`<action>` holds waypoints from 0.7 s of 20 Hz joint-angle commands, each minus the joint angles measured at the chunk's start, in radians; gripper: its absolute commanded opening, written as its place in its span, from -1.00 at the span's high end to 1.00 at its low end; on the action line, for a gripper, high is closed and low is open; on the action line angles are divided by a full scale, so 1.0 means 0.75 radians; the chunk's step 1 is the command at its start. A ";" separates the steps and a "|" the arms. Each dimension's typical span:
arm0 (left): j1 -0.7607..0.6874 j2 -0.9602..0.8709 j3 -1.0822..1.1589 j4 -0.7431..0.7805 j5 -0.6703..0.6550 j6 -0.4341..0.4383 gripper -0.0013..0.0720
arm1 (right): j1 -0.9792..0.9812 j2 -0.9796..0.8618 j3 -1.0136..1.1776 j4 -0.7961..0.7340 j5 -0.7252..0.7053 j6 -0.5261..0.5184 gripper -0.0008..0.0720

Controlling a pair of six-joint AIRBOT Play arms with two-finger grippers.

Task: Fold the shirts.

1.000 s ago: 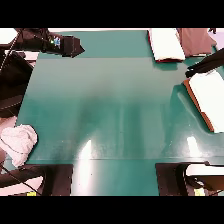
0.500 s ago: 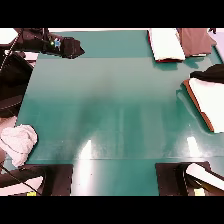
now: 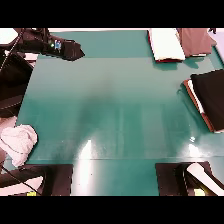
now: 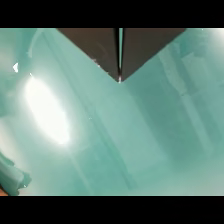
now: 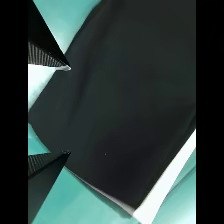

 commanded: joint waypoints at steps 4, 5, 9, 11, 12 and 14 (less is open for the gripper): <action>0.000 -0.001 0.000 -0.002 0.009 0.002 0.89 | -0.043 0.015 0.100 0.243 0.012 -0.005 -0.65; 0.000 -0.001 0.000 -0.002 0.019 -0.008 0.89 | 0.004 0.015 0.126 0.334 0.013 -0.006 -0.65; 0.001 -0.001 0.000 -0.002 0.021 -0.010 0.89 | 0.422 0.016 0.162 0.518 0.008 -0.006 -0.64; 0.001 -0.001 0.000 -0.002 0.024 -0.010 0.89 | 0.680 0.016 0.162 0.513 -0.009 -0.008 -0.64; 0.001 -0.001 0.000 -0.002 0.032 -0.010 0.89 | 0.796 0.016 0.162 0.513 -0.033 -0.008 -0.63; 0.001 -0.001 0.000 -0.002 0.052 -0.010 0.89 | 1.018 0.016 0.162 0.477 -0.094 -0.009 -0.33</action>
